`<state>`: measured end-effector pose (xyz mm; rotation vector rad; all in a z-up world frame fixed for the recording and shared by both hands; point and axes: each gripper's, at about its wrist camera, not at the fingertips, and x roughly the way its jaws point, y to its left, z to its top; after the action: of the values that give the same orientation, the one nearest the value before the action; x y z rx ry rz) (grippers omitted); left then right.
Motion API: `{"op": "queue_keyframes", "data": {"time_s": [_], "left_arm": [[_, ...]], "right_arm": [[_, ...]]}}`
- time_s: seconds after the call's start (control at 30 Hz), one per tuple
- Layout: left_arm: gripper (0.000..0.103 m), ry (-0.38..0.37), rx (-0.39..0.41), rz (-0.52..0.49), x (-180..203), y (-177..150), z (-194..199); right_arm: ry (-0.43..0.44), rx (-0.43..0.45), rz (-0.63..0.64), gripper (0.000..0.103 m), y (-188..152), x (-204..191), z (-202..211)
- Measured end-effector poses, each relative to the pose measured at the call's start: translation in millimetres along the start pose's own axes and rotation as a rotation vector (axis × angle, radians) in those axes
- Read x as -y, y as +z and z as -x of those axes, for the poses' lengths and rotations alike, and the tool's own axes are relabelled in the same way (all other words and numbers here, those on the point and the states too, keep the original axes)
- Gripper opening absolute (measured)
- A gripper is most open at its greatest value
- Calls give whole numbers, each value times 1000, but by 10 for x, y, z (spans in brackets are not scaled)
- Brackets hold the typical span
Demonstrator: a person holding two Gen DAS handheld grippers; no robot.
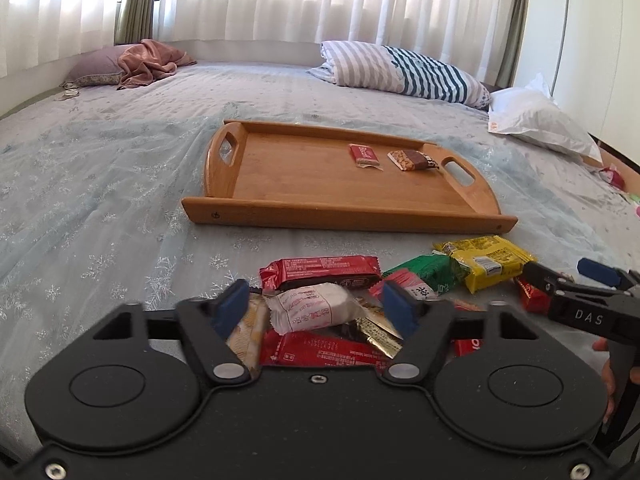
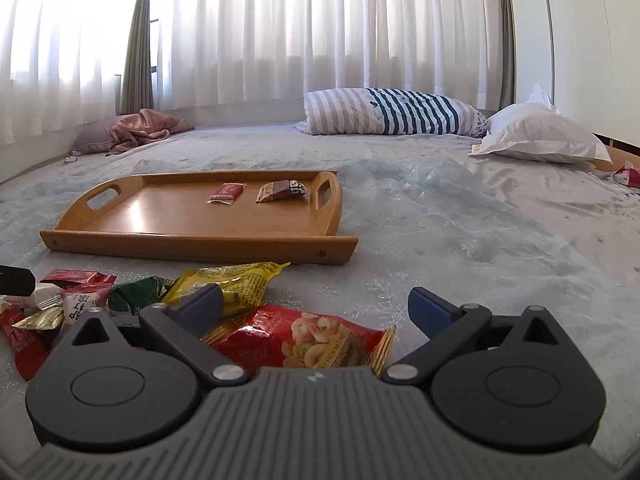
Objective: Organize snacks
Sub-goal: 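Withdraw both tools from the tray back toward the snack pile, then grasp the white wrapped snack with left tool while right tool grasps red nut bag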
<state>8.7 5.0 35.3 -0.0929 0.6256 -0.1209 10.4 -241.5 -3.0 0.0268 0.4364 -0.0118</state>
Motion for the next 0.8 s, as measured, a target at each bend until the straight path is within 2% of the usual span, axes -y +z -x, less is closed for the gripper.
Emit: {"op": "queue_keyframes", "data": {"time_s": [0.03, 0.33, 0.53, 0.8], "left_arm": [[59, 0, -4, 5, 2, 2, -8], [59, 19, -22, 20, 55, -18, -150], [56, 57, -16, 22, 84, -52, -232], [58, 65, -25, 8, 92, -59, -284]], "right_arm": [[-5, -1, -7, 103, -10, 4, 4], [-33, 0, -51, 103, -121, -21, 48], [-40, -18, -69, 103, -149, -39, 16], [-51, -36, -73, 103, -182, -56, -33]]}}
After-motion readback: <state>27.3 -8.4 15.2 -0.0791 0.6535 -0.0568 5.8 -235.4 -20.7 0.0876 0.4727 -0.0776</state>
